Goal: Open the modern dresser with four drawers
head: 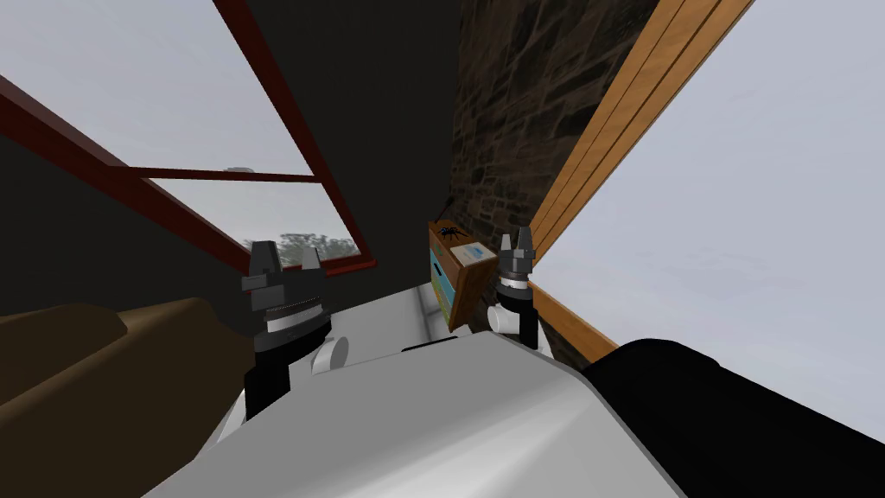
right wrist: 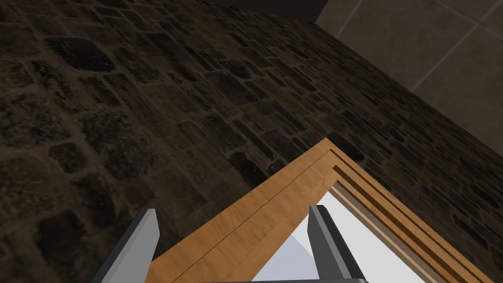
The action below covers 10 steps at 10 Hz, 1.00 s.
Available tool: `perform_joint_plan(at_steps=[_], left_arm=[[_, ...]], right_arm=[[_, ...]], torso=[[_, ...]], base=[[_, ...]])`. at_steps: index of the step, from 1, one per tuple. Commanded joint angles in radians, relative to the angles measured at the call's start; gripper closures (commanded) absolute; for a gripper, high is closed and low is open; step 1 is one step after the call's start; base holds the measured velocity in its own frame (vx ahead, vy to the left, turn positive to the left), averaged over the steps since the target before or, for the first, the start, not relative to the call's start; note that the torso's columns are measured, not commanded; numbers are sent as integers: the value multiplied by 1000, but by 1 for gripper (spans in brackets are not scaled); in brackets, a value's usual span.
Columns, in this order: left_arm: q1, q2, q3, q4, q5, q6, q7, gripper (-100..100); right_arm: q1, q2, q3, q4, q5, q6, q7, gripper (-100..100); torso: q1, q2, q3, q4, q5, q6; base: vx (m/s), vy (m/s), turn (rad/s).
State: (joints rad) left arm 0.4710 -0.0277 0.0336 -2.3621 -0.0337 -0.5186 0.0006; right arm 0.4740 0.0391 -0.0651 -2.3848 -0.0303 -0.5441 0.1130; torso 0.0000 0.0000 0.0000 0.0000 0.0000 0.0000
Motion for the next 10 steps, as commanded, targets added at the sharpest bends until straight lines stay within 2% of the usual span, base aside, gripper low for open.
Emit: perform_joint_plan(at_steps=[1, 9, 10], left_arm=[[0, 0, 0, 0, 0, 0, 0, 0], [0, 0, 0, 0, 0, 0, 0, 0], [0, 0, 0, 0, 0, 0, 0, 0]], right_arm=[[0, 0, 0, 0, 0, 0, 0, 0], [0, 0, 0, 0, 0, 0, 0, 0], [-6, -50, -1, 16, 17, 14, 3, -100]], torso=[[0, 41, -82, 41, 0, 0], [0, 618, -1234, 617, 0, 0], [0, 691, -1382, 691, 0, 0]], base=[[0, 0, 0], [0, 0, 0], [22, 23, 3]])
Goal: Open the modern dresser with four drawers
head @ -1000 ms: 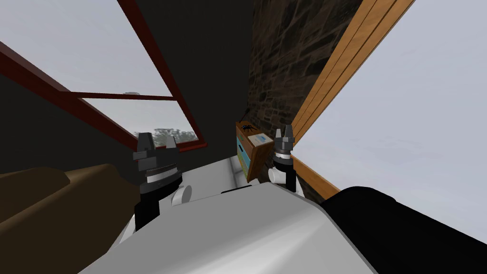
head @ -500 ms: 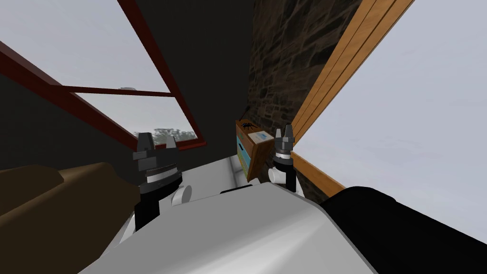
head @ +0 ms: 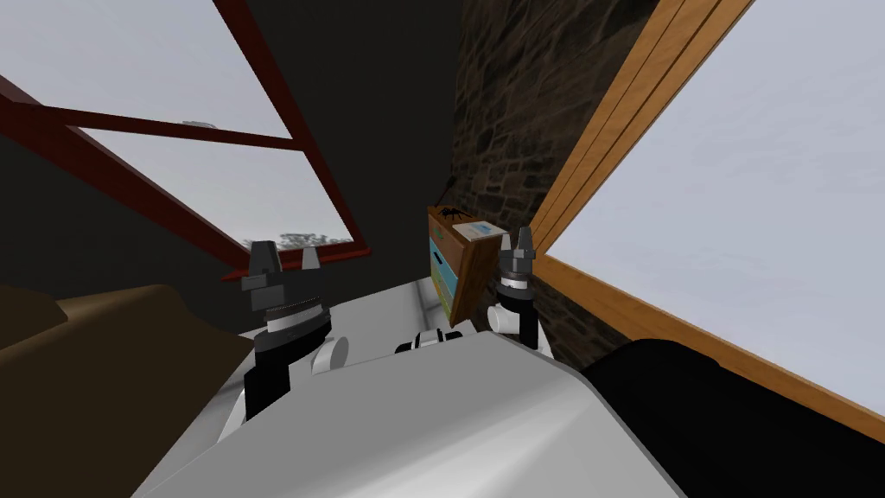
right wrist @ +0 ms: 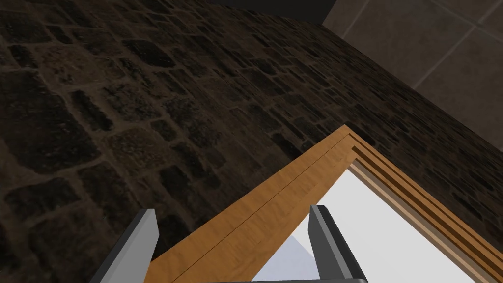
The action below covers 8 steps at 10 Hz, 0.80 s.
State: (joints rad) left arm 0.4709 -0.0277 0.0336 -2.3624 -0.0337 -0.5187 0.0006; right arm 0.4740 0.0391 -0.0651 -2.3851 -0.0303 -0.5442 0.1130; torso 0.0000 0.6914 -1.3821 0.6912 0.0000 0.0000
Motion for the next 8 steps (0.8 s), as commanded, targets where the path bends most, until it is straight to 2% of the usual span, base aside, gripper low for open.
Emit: perform_joint_plan(at_steps=[1, 2, 5, 6, 7, 8], left_arm=[[0, 0, 0, 0, 0, 0, 0, 0], [0, 0, 0, 0, 0, 0, 0, 0], [0, 0, 0, 0, 0, 0, 0, 0], [0, 0, 0, 1, 0, 0, 0, 0], [0, 0, 0, 1, 0, 0, 0, 0], [0, 0, 0, 1, 0, 0, 0, 0]], right_arm=[[-12, -75, -2, 32, 35, 28, 6, -100], [-12, -86, -2, 32, 35, 28, 6, -100], [-41, -172, -4, 108, 117, 95, 21, -100], [-41, -172, -4, 108, 117, 95, 21, -100], [-54, -194, -5, 141, 153, 124, 27, -100], [-54, -194, -5, 141, 153, 124, 27, -100]], torso=[[1, 33, -69, 33, 0, 0], [3, 42, -89, 42, 1, 0], [1, 46, -94, 47, 0, 0], [5, 43, -96, 44, 1, -4], [6, 38, -99, 42, 2, -8], [7, 29, -105, 37, 1, -12]], base=[[37, 60, 6], [29, 53, -2], [49, 95, -5], [57, 90, -52], [34, 64, -15], [17, 44, 12]])
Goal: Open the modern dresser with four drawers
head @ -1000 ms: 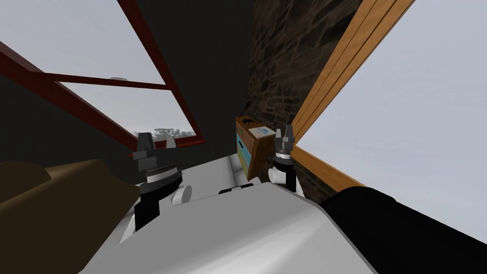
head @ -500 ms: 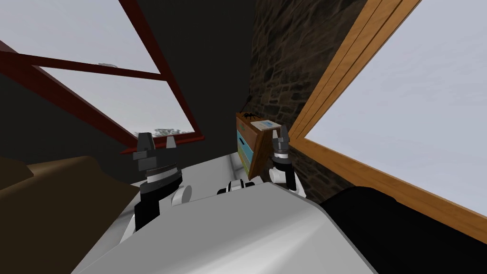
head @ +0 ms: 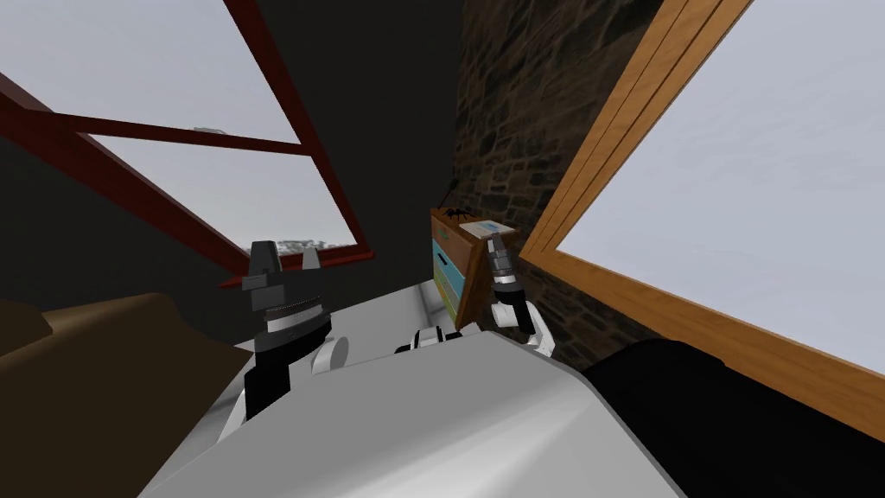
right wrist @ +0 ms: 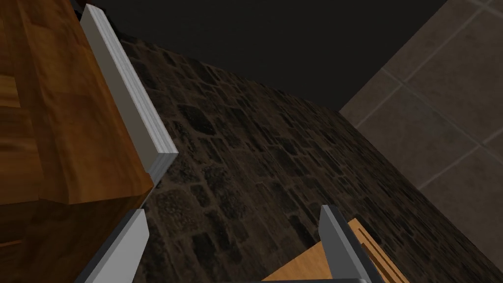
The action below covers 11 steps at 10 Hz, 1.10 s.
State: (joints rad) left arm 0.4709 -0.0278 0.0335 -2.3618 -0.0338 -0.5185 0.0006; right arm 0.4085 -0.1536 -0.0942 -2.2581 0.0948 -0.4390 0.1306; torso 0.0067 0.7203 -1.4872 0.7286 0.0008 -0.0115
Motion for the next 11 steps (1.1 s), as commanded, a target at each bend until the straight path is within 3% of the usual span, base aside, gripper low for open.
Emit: perform_joint_plan(at_steps=[1, 2, 5, 6, 8, 9, 10, 11], left_arm=[[0, 0, 0, 0, 0, 0, 0, 0], [0, 0, 0, 0, 0, 0, 0, 0], [0, 0, 0, 0, 0, 0, 0, 0], [0, 0, 0, 0, 0, 0, 0, 0], [0, 0, 0, 0, 0, 0, 0, 0], [0, 0, 0, 0, 0, 0, 0, 0], [0, 0, 0, 0, 0, 0, 0, 0], [1, 0, 0, 0, 0, 0, 0, 0]], right_arm=[[-3, -22, 24, 51, 66, 52, 17, -100], [-19, -39, 24, 75, 93, 82, 25, -100], [-19, -39, 24, 90, 113, 88, 25, -100], [-36, -55, 24, 117, 160, 124, 34, -100], [-36, -55, 24, 131, 160, 126, 34, -100], [-36, -55, 24, 131, 160, 126, 34, -100], [-53, -70, 24, 173, 206, 166, 43, -100], [-53, -70, 24, 174, 211, 167, 43, -100]], torso=[[1, -5, -3, -2, 0, 0], [7, -12, -7, -8, -1, -5], [13, -30, -18, -16, -1, -18], [10, -31, -19, -17, -3, -17], [16, -39, -23, -23, -4, -19], [11, -37, -24, -18, -2, -16], [0, -18, -12, -6, -1, 0], [-4, 2, 2, 4, -1, 9]], base=[[46, 84, -31], [47, 152, -22], [38, 47, -23], [32, 53, 15], [28, 88, -15], [11, 57, 177], [130, 100, 118], [141, 113, 1]])
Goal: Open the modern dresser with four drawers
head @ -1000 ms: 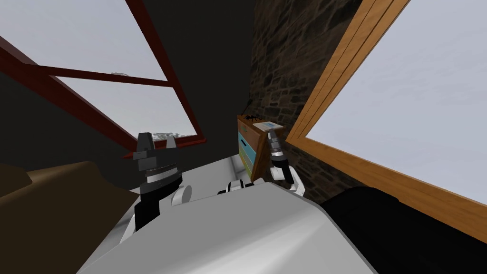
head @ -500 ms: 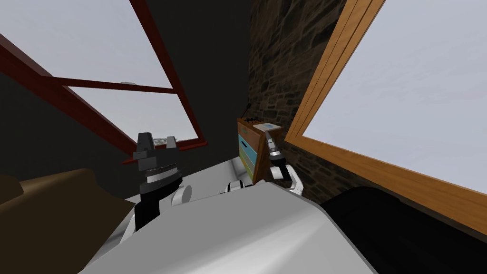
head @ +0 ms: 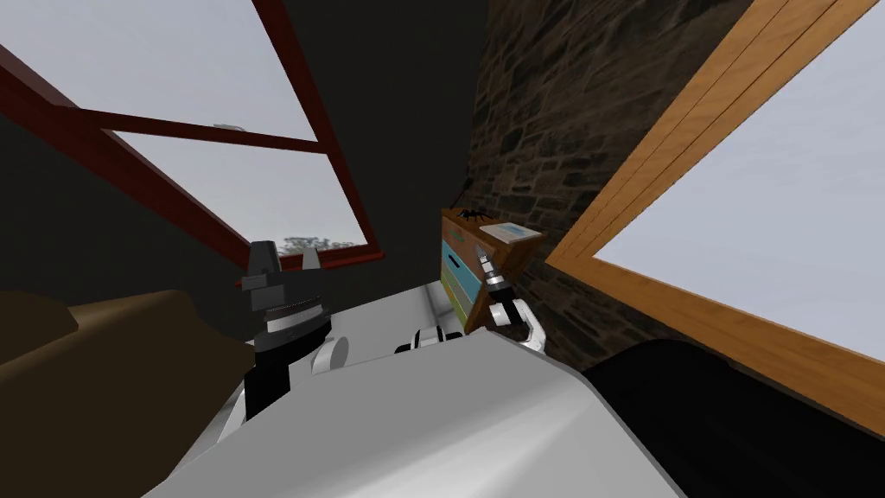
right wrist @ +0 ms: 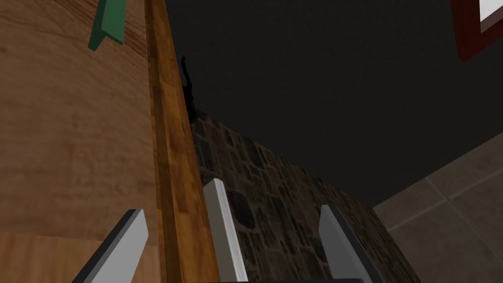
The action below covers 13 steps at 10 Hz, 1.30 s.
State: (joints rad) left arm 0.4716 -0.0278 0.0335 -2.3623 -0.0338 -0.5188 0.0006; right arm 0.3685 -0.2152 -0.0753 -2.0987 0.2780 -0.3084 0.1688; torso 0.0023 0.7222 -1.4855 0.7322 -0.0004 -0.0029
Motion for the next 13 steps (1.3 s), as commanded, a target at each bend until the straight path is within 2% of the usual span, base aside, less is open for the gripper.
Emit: perform_joint_plan(at_steps=[1, 2, 3, 4, 5, 6, 7, 8, 9, 10, 11, 12, 13], left_arm=[[0, 0, 0, 0, 0, 0, 0, 0], [0, 0, 0, 0, 0, 0, 0, 0], [-1, 0, 0, 0, 0, 0, 0, 0], [-1, 0, 0, 0, 0, 0, 0, 0], [-1, 0, 0, 0, 0, 0, 0, 0], [0, 0, 0, 0, 0, 0, 0, 0], [0, 0, 0, 0, 0, 0, 0, 0], [0, 0, 0, 0, 0, 0, 0, 0], [0, 0, 0, 0, 0, 0, 0, 0], [0, 0, 0, 0, 0, 0, 0, 0], [0, 0, 0, 0, 0, 0, 0, 0], [0, 0, 0, 0, 0, 0, 0, 0], [-1, 0, 0, 0, 0, 0, 0, 0]], right_arm=[[-32, -22, 5, 59, 68, 71, 14, -100], [-32, -22, 5, 59, 81, 79, 14, -100], [-51, -34, 4, 85, 119, 124, 24, -100], [-51, -34, 4, 104, 137, 124, 24, -100], [-71, -45, 3, 150, 174, 163, 33, -100], [-71, -45, 3, 153, 194, 169, 33, -100], [-91, -56, 2, 202, 230, 203, 43, -100], [-91, -56, 2, 202, 253, 216, 43, -100], [-111, -65, -1, 245, 285, 253, 52, -100], [-111, -65, -1, 252, 312, 264, 52, -100], [-131, -73, -4, 300, 345, 300, 60, -100], [-131, -73, -4, 303, 372, 311, 60, -100], [-150, -80, -8, 338, 403, 353, 68, -100]], torso=[[-2, 17, 10, 6, 0, 3], [-1, 24, 15, 8, 1, 3], [-4, 26, 16, 9, 0, 3], [-3, 22, 14, 8, 0, 3], [-4, 18, 11, 6, 0, 3], [-2, 13, 8, 5, 0, 3], [-3, 13, 7, 5, 0, 3], [0, 13, 8, 5, 1, 3], [-1, 16, 9, 6, 1, 3], [-1, 16, 10, 6, 1, 3], [-4, 17, 10, 6, 0, 3], [-2, 16, 10, 6, 0, 3], [-3, 17, 10, 6, 0, 3]], base=[[118, 156, -10], [74, 115, -4], [44, 122, 11], [37, 108, 3], [83, 117, 8], [80, 97, 4], [106, 140, 10], [82, 132, -1], [97, 143, 11], [79, 111, 2], [97, 131, 13], [69, 117, -1], [68, 138, 8]])
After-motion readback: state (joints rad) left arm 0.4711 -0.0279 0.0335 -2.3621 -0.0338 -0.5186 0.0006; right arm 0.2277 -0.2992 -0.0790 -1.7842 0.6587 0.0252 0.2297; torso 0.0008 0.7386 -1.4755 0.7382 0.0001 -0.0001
